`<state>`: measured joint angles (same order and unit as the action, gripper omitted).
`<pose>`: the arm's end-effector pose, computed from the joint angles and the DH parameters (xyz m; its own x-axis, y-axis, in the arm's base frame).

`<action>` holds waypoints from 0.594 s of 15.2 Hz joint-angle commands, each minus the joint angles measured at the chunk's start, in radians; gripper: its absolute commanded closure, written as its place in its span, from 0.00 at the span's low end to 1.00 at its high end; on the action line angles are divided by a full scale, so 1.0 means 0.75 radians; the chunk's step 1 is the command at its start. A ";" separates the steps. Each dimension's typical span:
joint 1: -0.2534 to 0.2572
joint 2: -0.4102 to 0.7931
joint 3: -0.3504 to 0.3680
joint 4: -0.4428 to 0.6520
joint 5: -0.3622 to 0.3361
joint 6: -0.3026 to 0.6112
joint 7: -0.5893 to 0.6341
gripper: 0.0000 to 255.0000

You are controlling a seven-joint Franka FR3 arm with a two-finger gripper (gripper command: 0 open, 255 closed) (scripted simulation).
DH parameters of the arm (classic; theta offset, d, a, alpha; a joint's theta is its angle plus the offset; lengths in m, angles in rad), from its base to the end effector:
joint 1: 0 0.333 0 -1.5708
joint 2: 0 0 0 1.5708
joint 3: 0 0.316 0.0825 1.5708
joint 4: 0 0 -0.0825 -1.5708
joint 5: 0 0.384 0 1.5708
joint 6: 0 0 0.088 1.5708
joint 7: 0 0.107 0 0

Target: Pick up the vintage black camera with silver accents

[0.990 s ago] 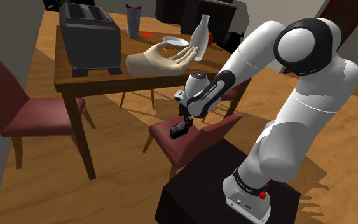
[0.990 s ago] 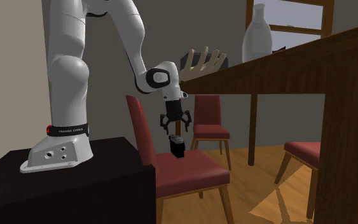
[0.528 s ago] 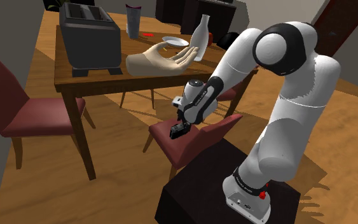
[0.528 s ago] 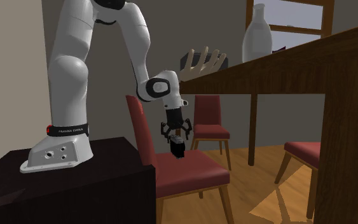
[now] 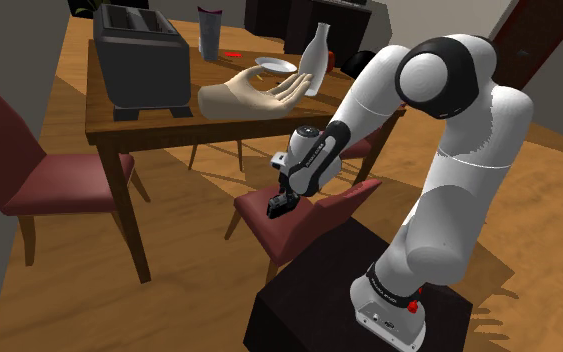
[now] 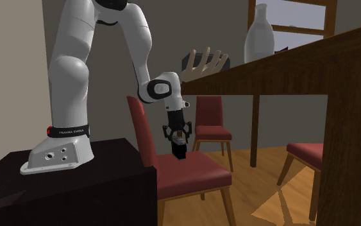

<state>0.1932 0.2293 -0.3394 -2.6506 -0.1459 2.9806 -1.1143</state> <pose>0.4265 -0.0607 0.1797 0.4356 0.8982 -0.0588 0.8946 -0.4247 0.1393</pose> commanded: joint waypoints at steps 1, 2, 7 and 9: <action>0.000 0.002 0.001 0.000 0.000 0.000 0.000 1.00; 0.000 0.002 0.001 -0.001 0.000 0.000 0.000 1.00; 0.031 -0.091 -0.042 -0.011 -0.048 -0.081 0.025 1.00; 0.042 -0.138 -0.058 -0.014 -0.075 -0.124 0.040 1.00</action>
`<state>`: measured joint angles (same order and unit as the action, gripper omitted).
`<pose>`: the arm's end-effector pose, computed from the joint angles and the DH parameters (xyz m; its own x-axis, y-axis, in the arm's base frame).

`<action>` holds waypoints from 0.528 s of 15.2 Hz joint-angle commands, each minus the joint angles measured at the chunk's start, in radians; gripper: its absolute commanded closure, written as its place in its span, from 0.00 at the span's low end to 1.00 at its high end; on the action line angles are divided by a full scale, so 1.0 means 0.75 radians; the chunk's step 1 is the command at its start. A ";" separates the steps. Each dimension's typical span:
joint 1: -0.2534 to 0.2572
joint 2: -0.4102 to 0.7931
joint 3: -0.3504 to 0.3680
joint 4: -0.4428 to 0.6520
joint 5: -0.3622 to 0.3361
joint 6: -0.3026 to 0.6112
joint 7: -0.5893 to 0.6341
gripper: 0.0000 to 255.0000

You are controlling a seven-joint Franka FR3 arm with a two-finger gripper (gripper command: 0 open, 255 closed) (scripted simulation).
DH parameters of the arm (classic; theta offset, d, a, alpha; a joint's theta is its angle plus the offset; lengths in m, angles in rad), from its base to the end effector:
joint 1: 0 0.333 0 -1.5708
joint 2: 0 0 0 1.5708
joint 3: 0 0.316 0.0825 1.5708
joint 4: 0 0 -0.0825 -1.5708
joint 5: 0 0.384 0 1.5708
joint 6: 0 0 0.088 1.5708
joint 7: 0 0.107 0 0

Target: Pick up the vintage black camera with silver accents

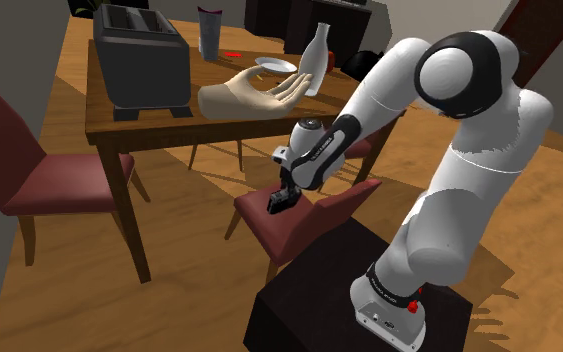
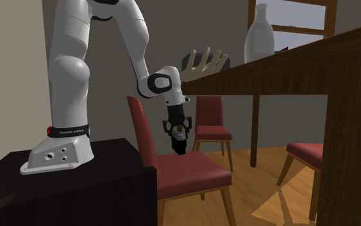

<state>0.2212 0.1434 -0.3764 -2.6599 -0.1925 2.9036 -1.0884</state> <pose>0.4264 -0.0603 0.2049 0.4347 0.8986 -0.0598 0.8952 -0.4239 0.1374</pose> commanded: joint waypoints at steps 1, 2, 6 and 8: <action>0.008 -0.047 -0.015 -0.003 -0.026 -0.043 0.013 1.00; 0.011 -0.071 -0.020 -0.004 -0.039 -0.065 0.020 1.00; 0.017 -0.163 -0.032 -0.004 -0.083 -0.154 0.043 1.00; 0.016 -0.207 -0.033 -0.001 -0.100 -0.200 0.052 1.00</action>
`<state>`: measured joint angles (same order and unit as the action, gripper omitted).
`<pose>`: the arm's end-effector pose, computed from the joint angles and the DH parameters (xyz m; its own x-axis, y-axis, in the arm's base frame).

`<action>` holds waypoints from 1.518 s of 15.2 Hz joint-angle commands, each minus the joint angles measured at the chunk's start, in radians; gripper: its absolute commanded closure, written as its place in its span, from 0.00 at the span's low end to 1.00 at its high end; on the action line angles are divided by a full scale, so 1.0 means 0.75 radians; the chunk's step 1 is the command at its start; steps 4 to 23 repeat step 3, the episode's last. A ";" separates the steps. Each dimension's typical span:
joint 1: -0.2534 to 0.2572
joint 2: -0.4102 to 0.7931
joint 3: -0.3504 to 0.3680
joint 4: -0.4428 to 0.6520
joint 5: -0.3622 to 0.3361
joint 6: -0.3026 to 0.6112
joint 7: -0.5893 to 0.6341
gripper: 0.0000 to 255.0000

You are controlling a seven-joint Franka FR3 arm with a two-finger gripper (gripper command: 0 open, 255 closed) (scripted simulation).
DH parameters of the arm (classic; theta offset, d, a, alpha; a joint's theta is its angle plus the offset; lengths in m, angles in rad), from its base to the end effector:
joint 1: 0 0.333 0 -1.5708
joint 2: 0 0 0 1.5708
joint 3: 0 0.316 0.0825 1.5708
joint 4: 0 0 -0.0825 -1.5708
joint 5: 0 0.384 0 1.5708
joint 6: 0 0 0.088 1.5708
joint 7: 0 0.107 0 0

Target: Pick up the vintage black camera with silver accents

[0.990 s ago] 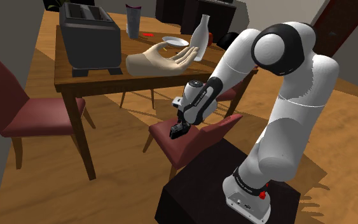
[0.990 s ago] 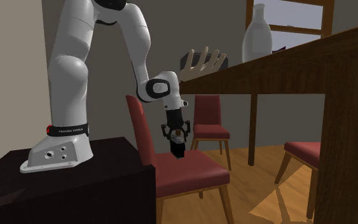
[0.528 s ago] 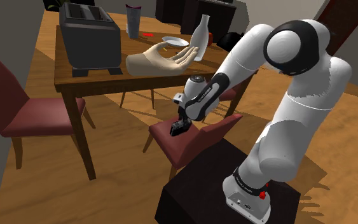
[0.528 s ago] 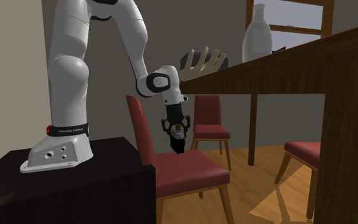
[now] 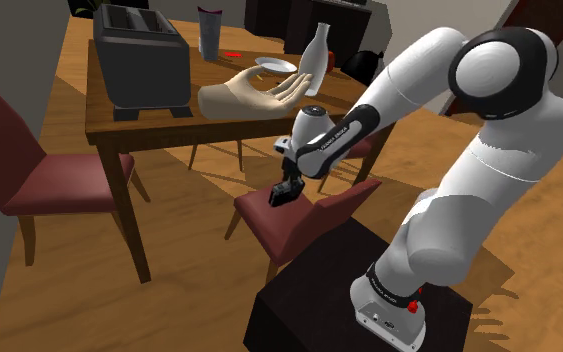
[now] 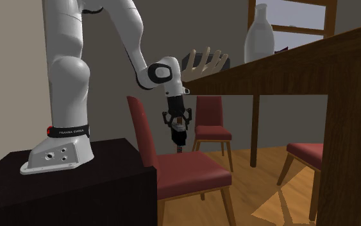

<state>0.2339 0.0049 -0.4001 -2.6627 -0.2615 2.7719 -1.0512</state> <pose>0.4260 -0.0602 0.2468 0.4348 0.8985 -0.0596 0.8952 -0.4241 0.1373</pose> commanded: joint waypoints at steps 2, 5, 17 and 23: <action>-0.001 -0.048 -0.001 0.004 -0.016 -0.050 0.006 1.00; -0.001 -0.048 -0.001 0.004 -0.017 -0.050 0.006 1.00; -0.001 -0.048 -0.001 0.004 -0.017 -0.050 0.006 1.00; -0.001 -0.048 -0.001 0.004 -0.017 -0.050 0.006 1.00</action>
